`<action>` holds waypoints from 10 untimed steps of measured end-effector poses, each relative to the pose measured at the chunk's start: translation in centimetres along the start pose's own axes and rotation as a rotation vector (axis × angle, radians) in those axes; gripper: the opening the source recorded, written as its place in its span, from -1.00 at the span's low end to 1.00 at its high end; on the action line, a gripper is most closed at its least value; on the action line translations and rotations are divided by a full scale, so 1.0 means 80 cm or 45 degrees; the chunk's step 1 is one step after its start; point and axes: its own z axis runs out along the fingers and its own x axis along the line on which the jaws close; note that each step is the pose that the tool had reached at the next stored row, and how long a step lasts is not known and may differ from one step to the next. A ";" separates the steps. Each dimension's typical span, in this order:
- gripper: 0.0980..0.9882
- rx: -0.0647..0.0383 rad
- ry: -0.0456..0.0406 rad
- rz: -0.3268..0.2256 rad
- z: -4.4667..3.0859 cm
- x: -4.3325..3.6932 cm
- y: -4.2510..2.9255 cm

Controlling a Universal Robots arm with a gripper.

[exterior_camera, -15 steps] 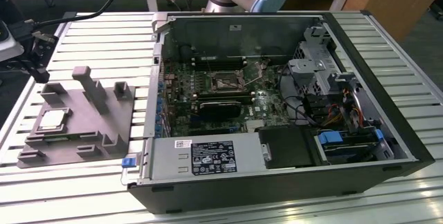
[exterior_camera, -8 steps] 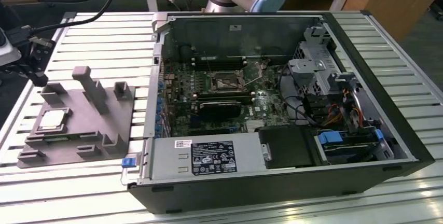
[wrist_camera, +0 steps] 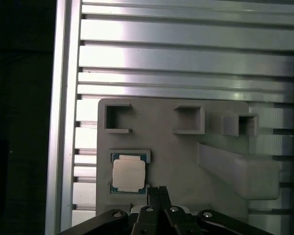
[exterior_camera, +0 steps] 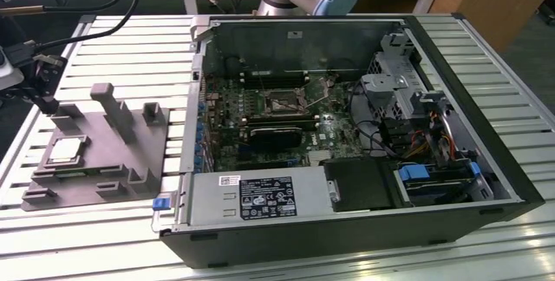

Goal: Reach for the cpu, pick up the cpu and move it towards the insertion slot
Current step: 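Pick up the cpu and move it towards the insertion slot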

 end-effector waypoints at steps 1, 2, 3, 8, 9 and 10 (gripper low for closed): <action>-0.98 0.000 -0.004 0.000 0.0034 0.003 -0.0002; -0.98 0.000 -0.008 0.000 0.0066 0.006 -0.0004; -0.98 0.000 -0.013 -0.001 0.0099 0.008 -0.0006; -0.98 0.000 -0.027 -0.001 0.0198 0.016 -0.0010; -0.98 0.000 -0.029 -0.001 0.0219 0.017 -0.0011; -0.98 0.000 -0.030 -0.001 0.0240 0.019 -0.0011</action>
